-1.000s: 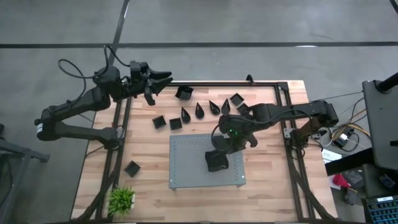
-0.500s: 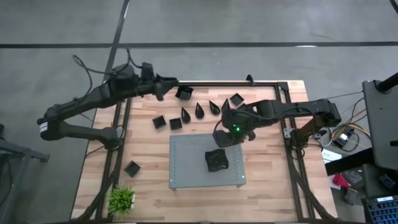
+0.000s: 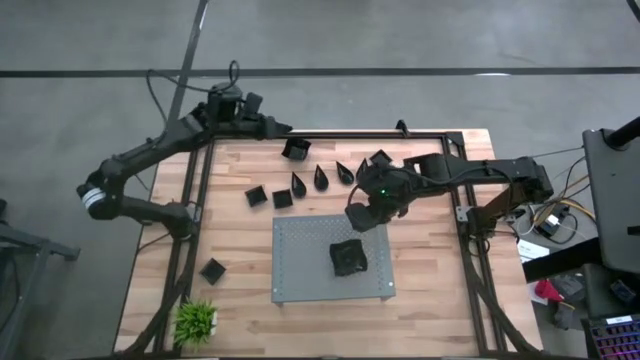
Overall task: Pick & Place Mini shaped plates
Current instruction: Stack the distorted square plate on top of the other distorted square plates on the shelf
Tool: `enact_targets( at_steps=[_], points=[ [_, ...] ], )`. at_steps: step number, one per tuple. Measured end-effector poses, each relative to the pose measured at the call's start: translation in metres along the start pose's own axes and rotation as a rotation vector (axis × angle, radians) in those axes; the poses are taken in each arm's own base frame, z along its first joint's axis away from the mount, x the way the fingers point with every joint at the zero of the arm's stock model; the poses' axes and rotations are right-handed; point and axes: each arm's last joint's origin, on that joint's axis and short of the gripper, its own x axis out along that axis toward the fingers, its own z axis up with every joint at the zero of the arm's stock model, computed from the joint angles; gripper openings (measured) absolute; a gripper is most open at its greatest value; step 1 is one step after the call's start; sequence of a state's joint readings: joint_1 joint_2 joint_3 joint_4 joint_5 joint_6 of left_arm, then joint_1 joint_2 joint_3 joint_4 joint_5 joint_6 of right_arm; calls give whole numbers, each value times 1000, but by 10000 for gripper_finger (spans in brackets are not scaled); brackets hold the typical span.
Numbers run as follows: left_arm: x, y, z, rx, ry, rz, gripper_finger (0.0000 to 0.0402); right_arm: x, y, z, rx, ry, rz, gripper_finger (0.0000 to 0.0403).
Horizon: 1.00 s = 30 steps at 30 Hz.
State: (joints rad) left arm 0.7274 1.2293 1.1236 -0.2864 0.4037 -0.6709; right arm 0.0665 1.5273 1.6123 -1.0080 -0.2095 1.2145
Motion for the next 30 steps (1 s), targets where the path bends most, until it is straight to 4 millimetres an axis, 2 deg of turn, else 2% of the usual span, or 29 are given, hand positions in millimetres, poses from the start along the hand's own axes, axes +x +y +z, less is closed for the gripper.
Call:
enact_targets(
  at_steps=[9, 15, 20, 30],
  points=[
    [31, 54, 11, -57, 34, 160, 138, -28, -2, 2, -60, -86, 74, 73],
    [57, 89, 7, -119, 99, 244, 138, -51, -2, 4, -163, -224, 126, 63],
    [72, 114, 3, -132, 144, 303, 138, -64, -4, 4, -179, -310, 129, 58],
    [83, 143, -7, -138, 196, 454, 138, -69, -2, 4, -200, -354, 158, 57]
  ],
)
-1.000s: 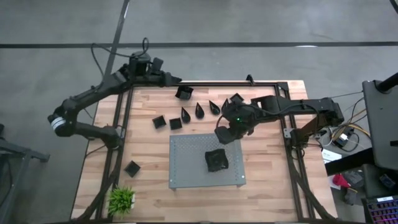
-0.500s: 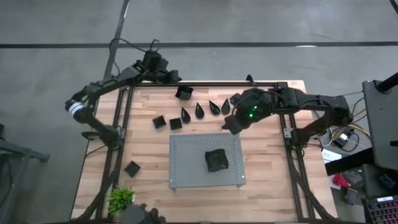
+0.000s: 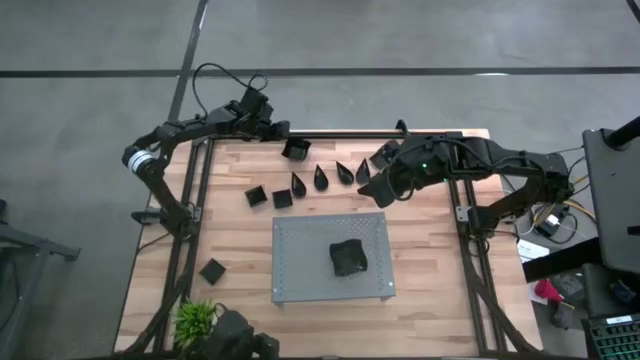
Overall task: Pick & Place Mini shaped plates
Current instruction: Stack the distorted square plate on top of the other distorted square plates on the shelf
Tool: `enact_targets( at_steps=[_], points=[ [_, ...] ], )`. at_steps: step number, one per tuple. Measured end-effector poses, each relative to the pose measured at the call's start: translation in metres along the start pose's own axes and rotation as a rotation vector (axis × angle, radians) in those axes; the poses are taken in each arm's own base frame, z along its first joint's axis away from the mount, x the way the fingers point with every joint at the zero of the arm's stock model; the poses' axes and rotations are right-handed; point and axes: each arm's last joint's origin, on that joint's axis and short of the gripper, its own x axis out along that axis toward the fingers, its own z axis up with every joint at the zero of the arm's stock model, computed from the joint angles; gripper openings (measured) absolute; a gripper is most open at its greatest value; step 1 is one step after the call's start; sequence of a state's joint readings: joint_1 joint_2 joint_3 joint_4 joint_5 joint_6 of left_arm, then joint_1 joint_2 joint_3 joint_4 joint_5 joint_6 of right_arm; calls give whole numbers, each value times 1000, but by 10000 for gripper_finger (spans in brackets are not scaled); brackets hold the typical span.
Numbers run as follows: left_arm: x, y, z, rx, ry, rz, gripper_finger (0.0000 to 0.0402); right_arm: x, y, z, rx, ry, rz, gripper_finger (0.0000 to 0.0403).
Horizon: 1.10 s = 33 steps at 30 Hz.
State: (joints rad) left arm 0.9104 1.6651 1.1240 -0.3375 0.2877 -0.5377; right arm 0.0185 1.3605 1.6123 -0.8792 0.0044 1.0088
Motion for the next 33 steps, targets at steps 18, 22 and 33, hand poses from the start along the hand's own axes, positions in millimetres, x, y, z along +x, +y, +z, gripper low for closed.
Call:
enact_targets(
  at_steps=[18, 22, 33],
  points=[
    [29, 12, -12, 56, 90, 102, 138, 0, 0, 1, -17, -25, -15, 56],
    [35, 13, -14, 58, 103, 114, 138, 0, 0, 1, -14, -41, -23, 52],
    [43, 17, -16, 69, 118, 130, 138, 1, -1, 1, -15, -48, -29, 52]
  ],
)
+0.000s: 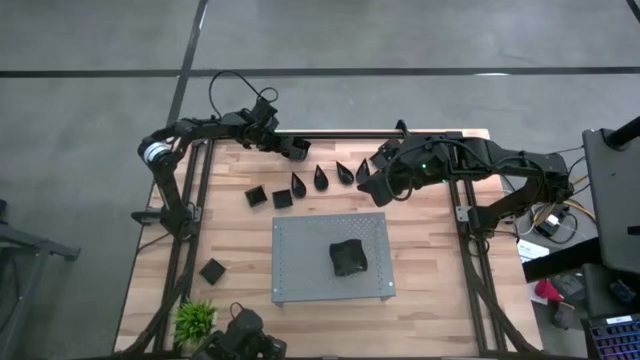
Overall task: Pick & Place Mini shaped plates
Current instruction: Stack the distorted square plate on top of the other distorted square plates on the shelf
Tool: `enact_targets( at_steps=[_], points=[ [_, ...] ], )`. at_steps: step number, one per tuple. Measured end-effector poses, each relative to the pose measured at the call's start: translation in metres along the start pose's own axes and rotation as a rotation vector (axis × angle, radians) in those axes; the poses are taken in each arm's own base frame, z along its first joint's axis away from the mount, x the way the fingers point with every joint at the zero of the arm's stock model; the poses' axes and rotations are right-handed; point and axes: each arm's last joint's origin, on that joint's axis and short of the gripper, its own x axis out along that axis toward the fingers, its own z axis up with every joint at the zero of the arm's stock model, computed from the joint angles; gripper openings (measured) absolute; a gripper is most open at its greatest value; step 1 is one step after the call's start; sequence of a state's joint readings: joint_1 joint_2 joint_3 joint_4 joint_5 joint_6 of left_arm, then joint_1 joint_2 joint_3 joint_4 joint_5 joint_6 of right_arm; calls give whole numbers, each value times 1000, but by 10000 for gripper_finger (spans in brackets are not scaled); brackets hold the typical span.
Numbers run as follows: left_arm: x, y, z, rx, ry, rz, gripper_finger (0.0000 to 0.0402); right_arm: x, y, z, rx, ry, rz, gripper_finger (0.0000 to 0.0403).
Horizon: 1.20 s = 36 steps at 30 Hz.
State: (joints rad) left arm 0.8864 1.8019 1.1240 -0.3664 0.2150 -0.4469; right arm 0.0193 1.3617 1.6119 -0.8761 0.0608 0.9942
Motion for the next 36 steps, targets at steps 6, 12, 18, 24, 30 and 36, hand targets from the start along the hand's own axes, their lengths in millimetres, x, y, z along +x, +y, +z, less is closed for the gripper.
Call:
enact_targets(
  at_steps=[6, 12, 18, 24, 30, 36],
  points=[
    [3, 1, 0, 0, -3, 5, 137, 0, 0, 1, -2, -18, -13, 52],
    [10, 2, -2, -3, 23, -4, 105, 1, 0, 1, -7, -18, -14, 52],
    [10, 2, -2, -5, 34, -19, 26, 1, 0, 1, -7, -17, -14, 52],
    [-7, -4, 1, 14, 9, -69, 2, 1, -1, 1, -4, -37, -27, 52],
    [-50, -20, 5, 57, -101, -133, 1, 1, 0, 4, 0, -106, -47, 52],
    [-111, -48, -3, 144, -317, -109, 0, 7, -1, 5, 90, -165, -87, 52]
  ],
)
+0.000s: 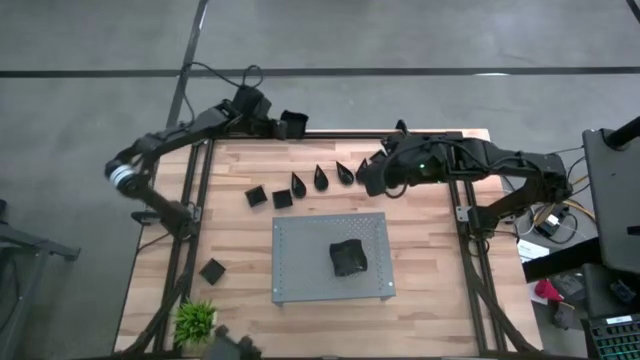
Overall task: Pick & Place Mini shaped plates
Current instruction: Stack the distorted square plate on top of the other distorted square plates on the shelf
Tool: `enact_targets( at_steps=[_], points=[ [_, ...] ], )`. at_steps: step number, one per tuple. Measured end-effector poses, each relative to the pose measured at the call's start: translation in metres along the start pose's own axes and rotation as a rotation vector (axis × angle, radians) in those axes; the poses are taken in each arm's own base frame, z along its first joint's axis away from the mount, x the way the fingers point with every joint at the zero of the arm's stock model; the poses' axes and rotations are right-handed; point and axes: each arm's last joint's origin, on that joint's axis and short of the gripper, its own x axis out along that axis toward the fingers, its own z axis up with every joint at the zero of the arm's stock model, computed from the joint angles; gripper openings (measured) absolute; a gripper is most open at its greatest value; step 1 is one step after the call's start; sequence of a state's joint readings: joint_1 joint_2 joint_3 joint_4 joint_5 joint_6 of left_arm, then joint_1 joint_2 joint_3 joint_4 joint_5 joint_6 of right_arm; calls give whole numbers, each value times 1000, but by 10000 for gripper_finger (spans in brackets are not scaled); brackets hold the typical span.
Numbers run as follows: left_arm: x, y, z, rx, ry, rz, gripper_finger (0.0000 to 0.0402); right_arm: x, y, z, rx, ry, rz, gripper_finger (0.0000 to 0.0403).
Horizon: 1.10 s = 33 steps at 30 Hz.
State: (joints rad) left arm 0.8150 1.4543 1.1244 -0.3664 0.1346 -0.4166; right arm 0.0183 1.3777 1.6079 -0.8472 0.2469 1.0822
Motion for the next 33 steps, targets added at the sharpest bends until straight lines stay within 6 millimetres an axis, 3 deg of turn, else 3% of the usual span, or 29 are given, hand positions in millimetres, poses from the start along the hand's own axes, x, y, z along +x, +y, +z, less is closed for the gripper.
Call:
enact_targets(
  at_steps=[7, 16, 24, 33],
  points=[
    [-58, -51, -6, 115, -226, 10, 0, 30, 2, -2, 10, -83, -74, 69],
    [-102, -98, -32, 342, -390, 40, 0, 77, 21, 1, -140, -268, -24, 168],
    [-127, -120, -50, 501, -471, 97, 0, 115, 30, 2, -161, -343, 50, 178],
    [-163, -127, -62, 713, -571, 215, 0, 118, 28, 12, -103, -458, 5, 149]
  ],
)
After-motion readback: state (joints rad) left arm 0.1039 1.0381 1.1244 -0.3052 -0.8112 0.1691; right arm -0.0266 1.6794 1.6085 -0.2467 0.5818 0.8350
